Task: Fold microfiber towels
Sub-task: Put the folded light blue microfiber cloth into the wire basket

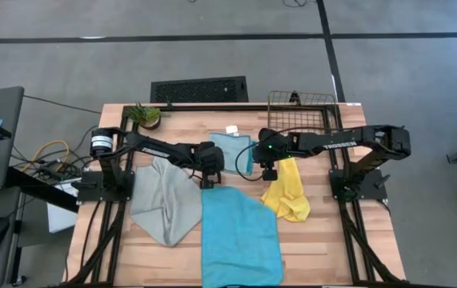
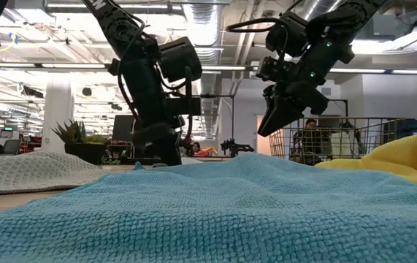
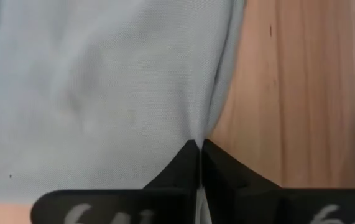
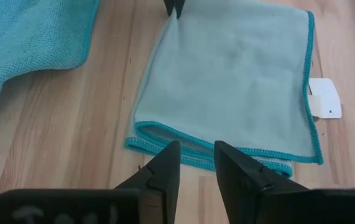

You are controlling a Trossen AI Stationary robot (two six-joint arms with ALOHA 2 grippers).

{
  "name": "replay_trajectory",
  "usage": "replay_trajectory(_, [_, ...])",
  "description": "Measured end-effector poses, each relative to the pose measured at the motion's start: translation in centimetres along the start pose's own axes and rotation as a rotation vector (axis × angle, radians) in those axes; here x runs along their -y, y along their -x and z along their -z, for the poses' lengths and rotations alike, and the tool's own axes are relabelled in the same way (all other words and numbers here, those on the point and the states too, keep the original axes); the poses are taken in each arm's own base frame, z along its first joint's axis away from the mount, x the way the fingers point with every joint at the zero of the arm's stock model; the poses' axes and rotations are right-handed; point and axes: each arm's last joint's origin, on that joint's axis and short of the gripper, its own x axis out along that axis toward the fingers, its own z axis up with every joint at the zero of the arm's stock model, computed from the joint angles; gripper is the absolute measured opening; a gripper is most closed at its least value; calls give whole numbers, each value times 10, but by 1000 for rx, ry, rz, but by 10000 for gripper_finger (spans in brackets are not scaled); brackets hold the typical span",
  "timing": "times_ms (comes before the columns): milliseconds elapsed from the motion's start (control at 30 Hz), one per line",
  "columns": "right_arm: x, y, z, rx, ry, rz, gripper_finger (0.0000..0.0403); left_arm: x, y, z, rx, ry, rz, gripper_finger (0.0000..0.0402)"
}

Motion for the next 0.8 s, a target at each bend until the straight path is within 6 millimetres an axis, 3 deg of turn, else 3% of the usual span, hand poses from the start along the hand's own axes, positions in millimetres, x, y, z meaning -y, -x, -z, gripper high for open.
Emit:
replay_trajectory(300, [0,0,0,0,-7,0,122,-16,8,-14,-9,156,101,1])
replay_trajectory(467, [-5,0,-2,3,72,-11,127,-28,18,-27,0,245,184,1])
replay_trajectory(800, [-18,0,-7,16,133,-37,218,-47,31,-40,11,335,184,0])
